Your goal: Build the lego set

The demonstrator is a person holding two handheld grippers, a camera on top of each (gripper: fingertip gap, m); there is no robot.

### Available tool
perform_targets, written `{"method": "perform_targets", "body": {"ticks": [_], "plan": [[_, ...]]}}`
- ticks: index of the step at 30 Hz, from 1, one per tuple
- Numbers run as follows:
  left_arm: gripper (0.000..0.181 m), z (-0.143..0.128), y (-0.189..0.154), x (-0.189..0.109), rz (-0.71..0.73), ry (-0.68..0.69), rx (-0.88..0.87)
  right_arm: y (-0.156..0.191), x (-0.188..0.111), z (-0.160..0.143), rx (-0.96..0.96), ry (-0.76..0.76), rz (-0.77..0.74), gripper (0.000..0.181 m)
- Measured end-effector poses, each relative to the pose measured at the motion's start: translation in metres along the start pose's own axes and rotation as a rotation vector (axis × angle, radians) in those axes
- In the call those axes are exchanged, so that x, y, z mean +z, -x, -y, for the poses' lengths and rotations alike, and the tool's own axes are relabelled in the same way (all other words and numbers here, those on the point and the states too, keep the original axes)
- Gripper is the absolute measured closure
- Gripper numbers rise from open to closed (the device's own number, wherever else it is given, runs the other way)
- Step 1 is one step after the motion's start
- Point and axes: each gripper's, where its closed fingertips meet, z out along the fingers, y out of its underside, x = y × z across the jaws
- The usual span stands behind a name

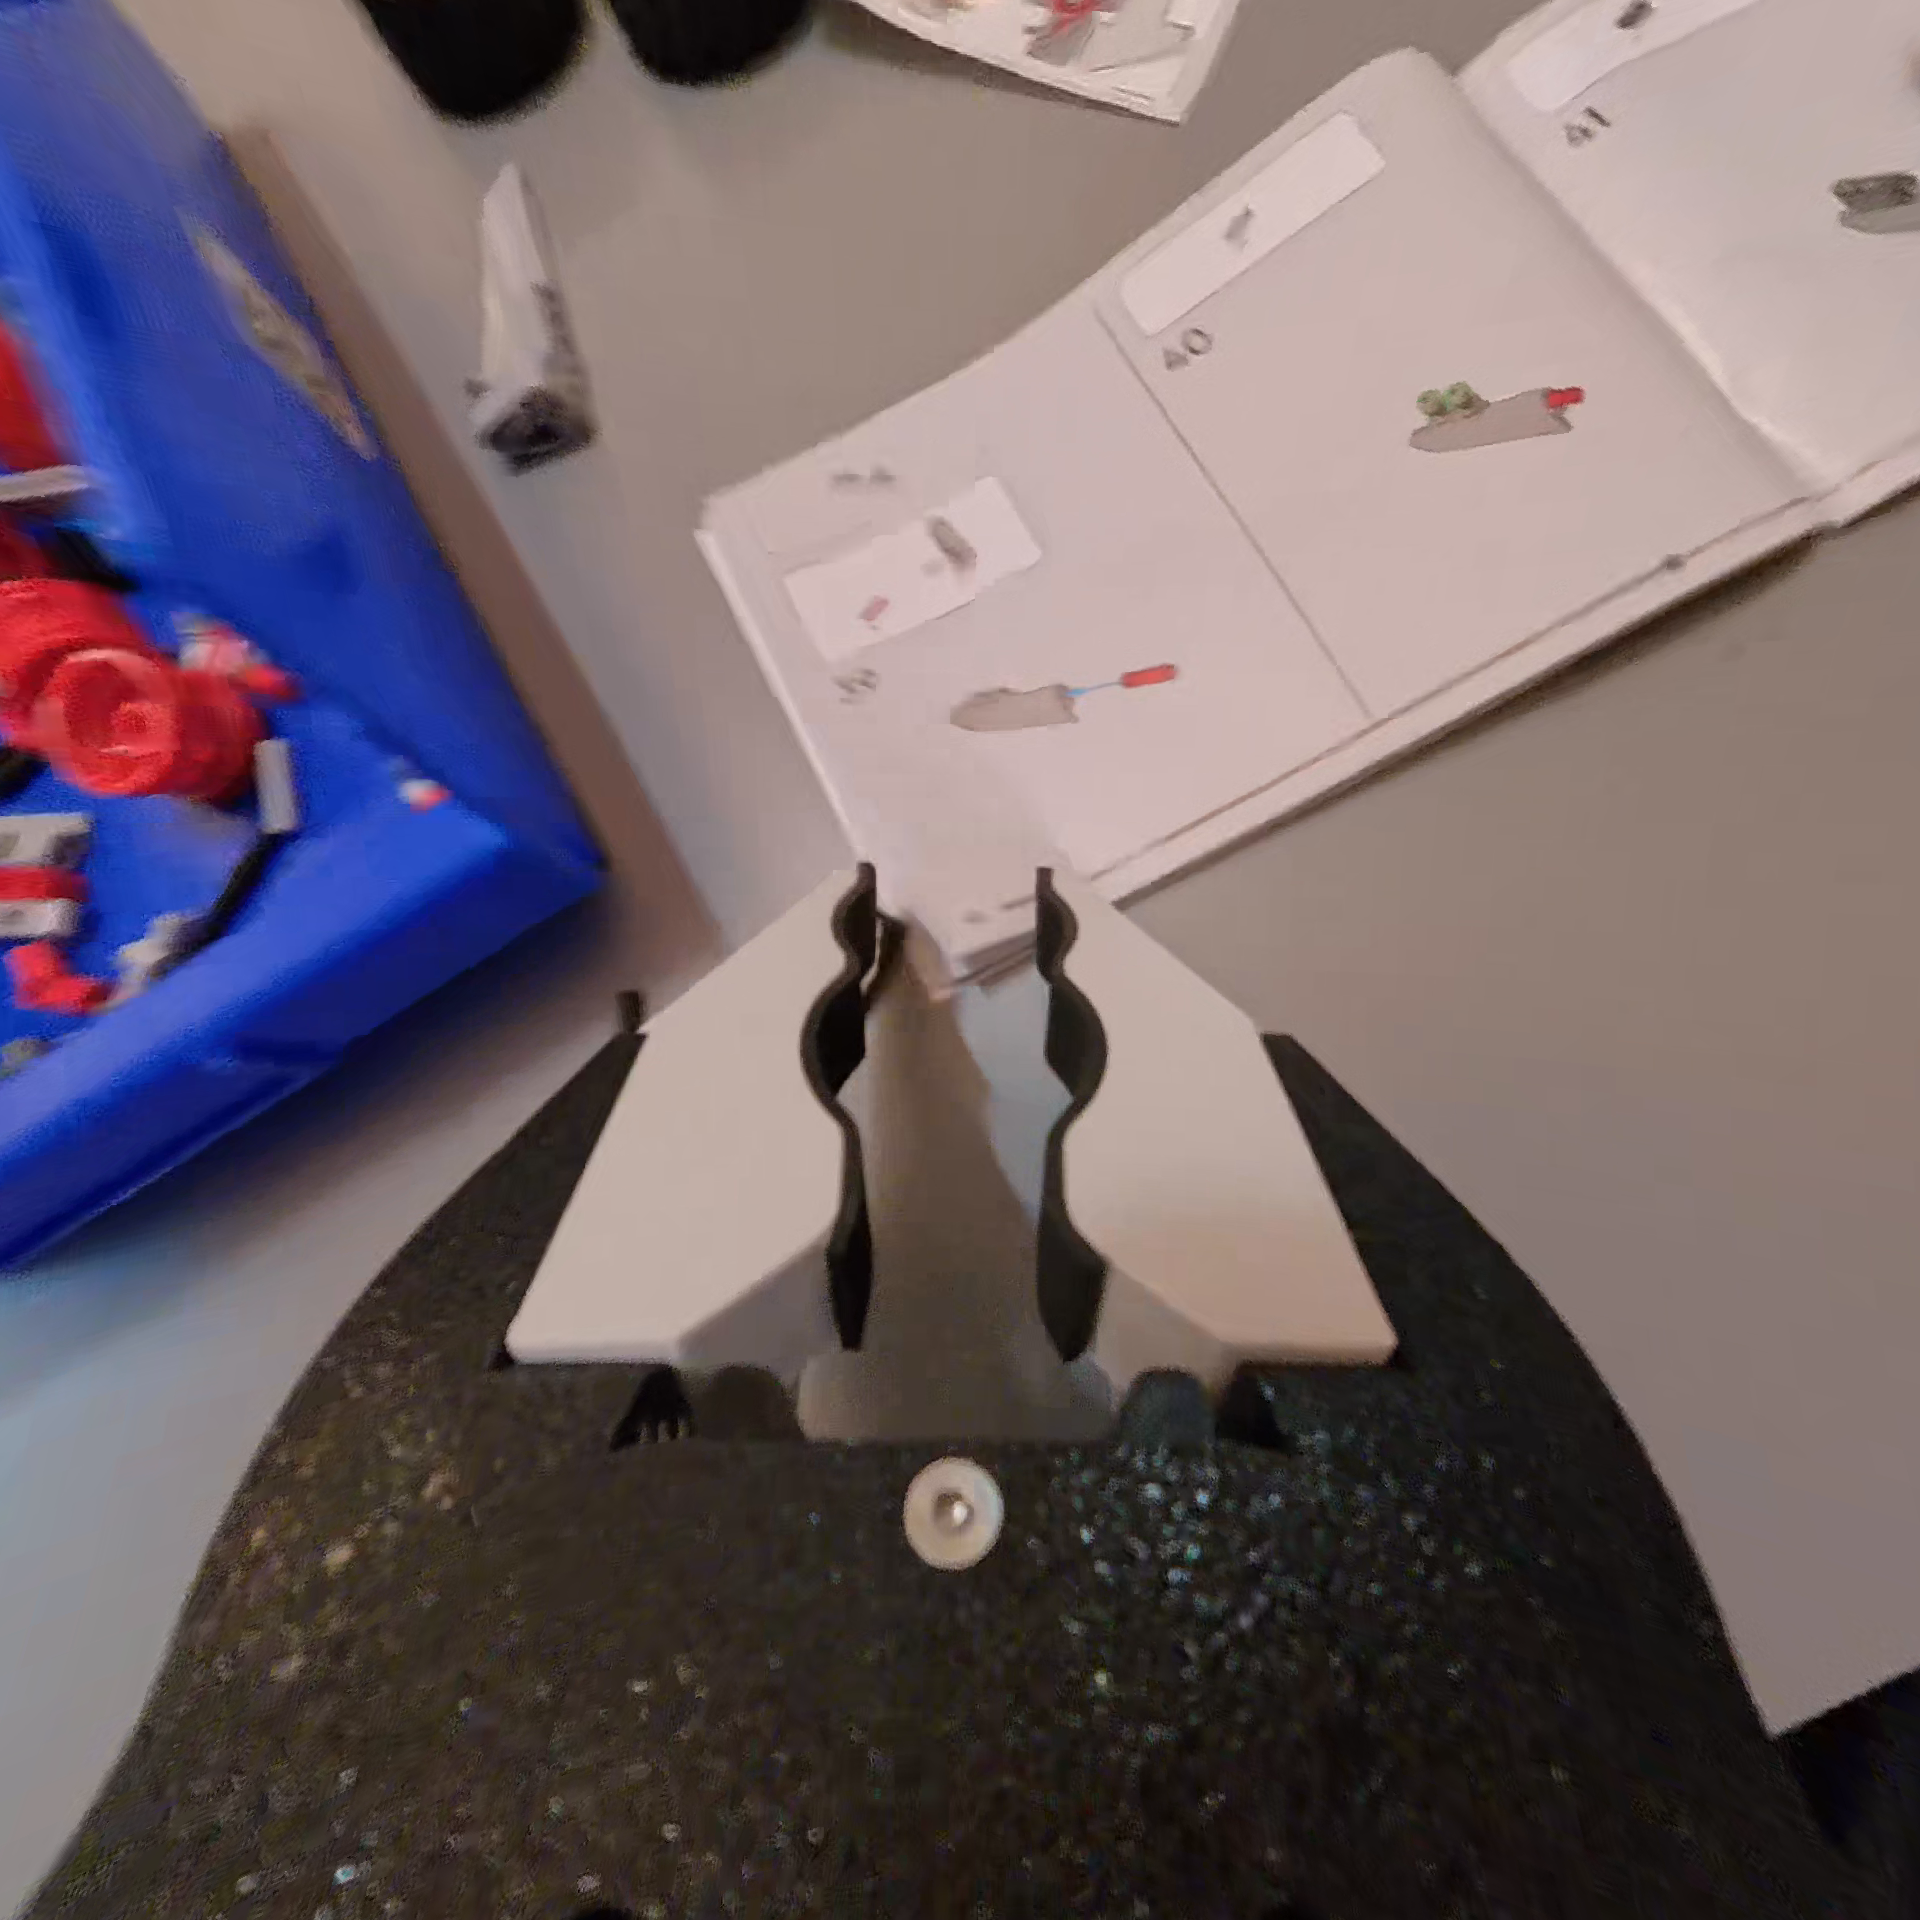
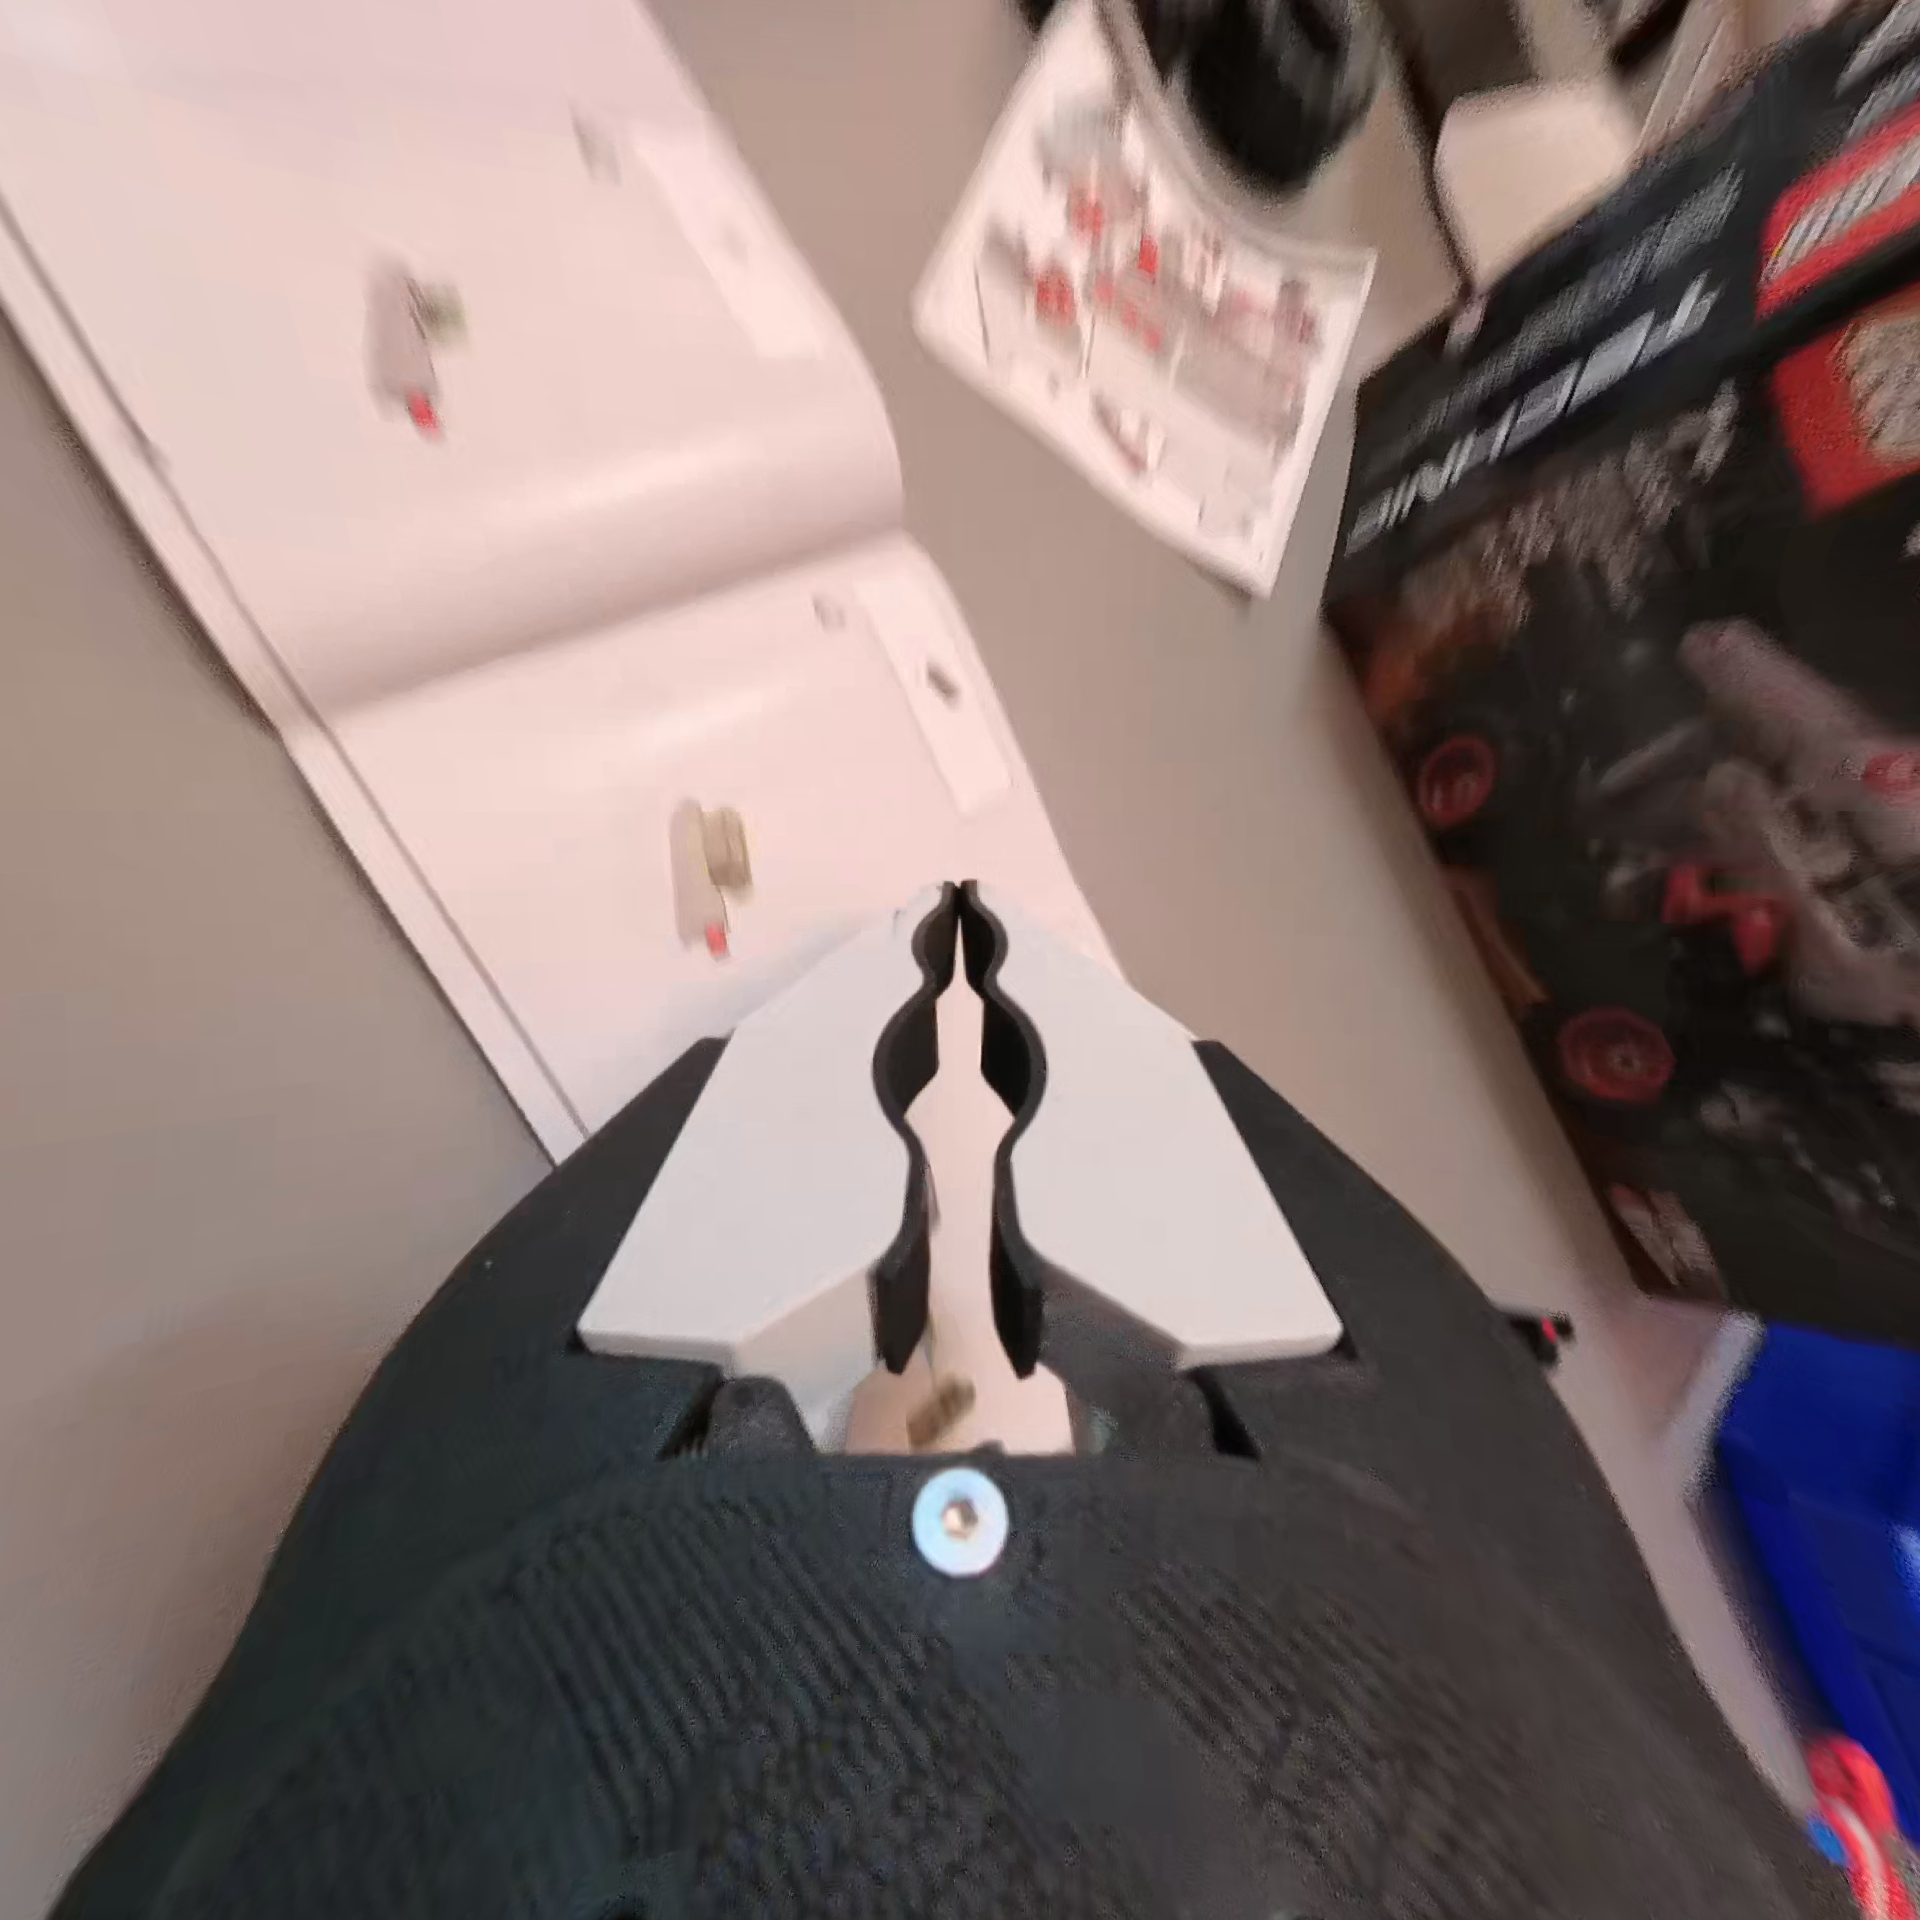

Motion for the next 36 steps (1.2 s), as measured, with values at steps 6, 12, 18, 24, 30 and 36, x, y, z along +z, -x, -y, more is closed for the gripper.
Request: {"method": "perform_targets", "body": {"ticks": [6, 12, 18, 24, 30, 36], "plan": [[0.165, 0.031, 0.010, -0.008, 0.045, -0.129, 0.089, 0.044, 0.007, 0.073, -0.044, -0.319, 0.182, 0.181], [0.178, 0.005, -0.002, 0.022, -0.034, -0.024, 0.151, 0.075, 0.030, 0.079, -0.165, -0.274, 0.292, 0.181], [0.181, 0.000, -0.004, 0.019, -0.104, -0.013, 0.107, 0.082, 0.040, 0.063, -0.231, -0.193, 0.342, 0.181], [0.181, -0.001, -0.004, 0.019, -0.142, -0.030, 0.061, 0.061, 0.038, 0.072, -0.213, -0.248, 0.257, 0.181], [0.181, -0.002, -0.001, 0.018, -0.151, -0.027, 0.052, 0.046, 0.046, 0.047, -0.132, -0.208, 0.265, 0.181], [0.181, -0.004, 0.003, 0.017, -0.170, -0.027, 0.023, 0.046, 0.046, 0.046, -0.146, -0.206, 0.263, 0.181]]}}
